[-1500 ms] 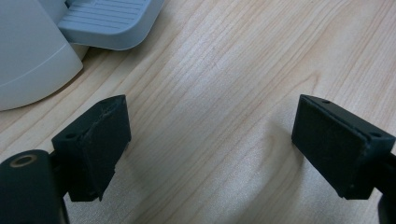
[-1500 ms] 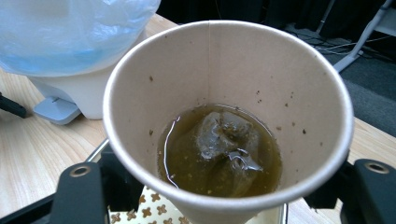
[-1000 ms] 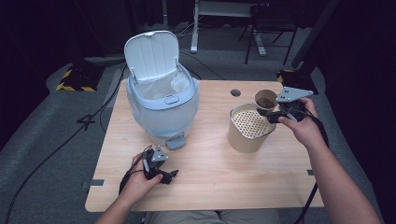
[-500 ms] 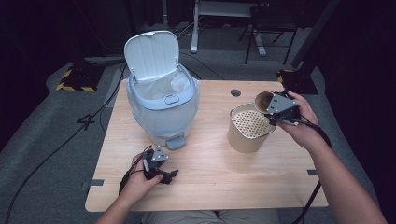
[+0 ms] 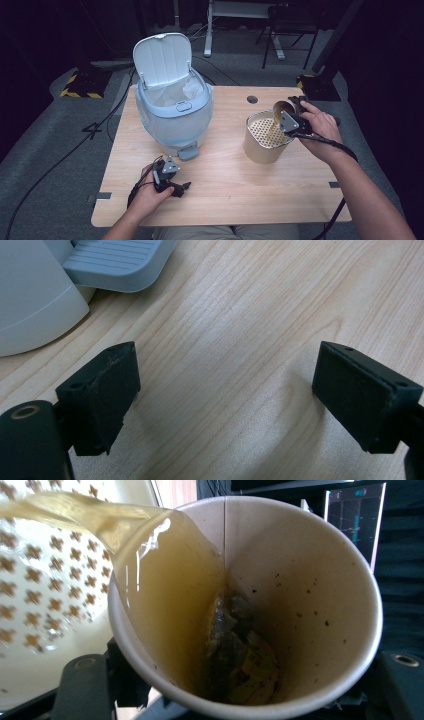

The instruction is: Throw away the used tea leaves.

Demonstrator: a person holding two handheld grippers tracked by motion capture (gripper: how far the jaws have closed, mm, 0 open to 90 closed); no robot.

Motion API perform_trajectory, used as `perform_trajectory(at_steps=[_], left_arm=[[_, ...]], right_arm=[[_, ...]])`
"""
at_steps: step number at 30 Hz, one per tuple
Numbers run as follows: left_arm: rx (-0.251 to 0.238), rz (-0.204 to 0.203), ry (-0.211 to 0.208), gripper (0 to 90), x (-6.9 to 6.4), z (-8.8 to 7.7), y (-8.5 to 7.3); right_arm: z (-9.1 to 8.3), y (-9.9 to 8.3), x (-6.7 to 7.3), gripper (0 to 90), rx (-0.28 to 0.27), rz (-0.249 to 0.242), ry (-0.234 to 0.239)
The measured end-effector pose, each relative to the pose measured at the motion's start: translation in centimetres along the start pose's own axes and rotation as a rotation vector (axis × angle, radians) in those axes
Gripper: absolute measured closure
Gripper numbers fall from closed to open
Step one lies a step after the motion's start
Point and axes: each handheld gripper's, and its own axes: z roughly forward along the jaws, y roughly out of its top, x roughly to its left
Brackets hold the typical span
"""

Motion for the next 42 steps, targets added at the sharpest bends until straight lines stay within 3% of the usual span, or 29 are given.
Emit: perform_trajectory(at_steps=[7, 8, 9, 14, 15, 16, 17, 19, 20, 23, 29, 42], left_arm=[[-0.003, -0.001, 0.002, 12.4, 0.0, 0.0, 0.0], [-0.003, -0.001, 0.002, 12.4, 0.0, 0.0, 0.0], [-0.002, -0.001, 0.002, 12.4, 0.0, 0.0, 0.0], [0.001, 0.0, 0.002, 12.4, 0.0, 0.0, 0.0], [0.0, -0.001, 0.002, 12.4, 0.0, 0.0, 0.0], [0.0, -0.001, 0.002, 12.4, 0.0, 0.0, 0.0], [-0.003, -0.001, 0.003, 12.4, 0.0, 0.0, 0.0], [-0.001, -0.001, 0.001, 12.4, 0.0, 0.0, 0.0], [-0.001, -0.001, 0.001, 12.4, 0.0, 0.0, 0.0], [-0.001, -0.001, 0.002, 12.4, 0.0, 0.0, -0.1], [-0.001, -0.001, 0.001, 12.4, 0.0, 0.0, -0.1], [-0.001, -0.001, 0.001, 12.4, 0.0, 0.0, -0.1]], right_arm=[[0.3, 0.7, 1.0, 29.8, 0.087, -0.164, -0.083], [0.3, 0.7, 1.0, 29.8, 0.087, -0.164, -0.083], [0.4, 0.9, 1.3, 29.8, 0.111, -0.23, -0.121], [0.6, 1.5, 2.6, 29.9, 0.205, -0.467, -0.231], [0.7, 1.6, 2.9, 29.8, 0.222, -0.508, -0.252], [0.7, 1.6, 2.9, 29.8, 0.222, -0.508, -0.252], [0.7, 1.7, 3.2, 29.9, 0.239, -0.586, -0.29], [0.7, 1.9, 3.5, 30.0, 0.259, -0.641, -0.32], [0.7, 1.9, 3.5, 30.0, 0.259, -0.641, -0.32], [0.6, 2.1, 3.8, 30.0, 0.283, -0.707, -0.382], [0.2, 2.3, 3.6, 30.0, 0.3, -0.741, -0.433], [-0.1, 2.5, 3.4, 29.8, 0.307, -0.774, -0.474]])
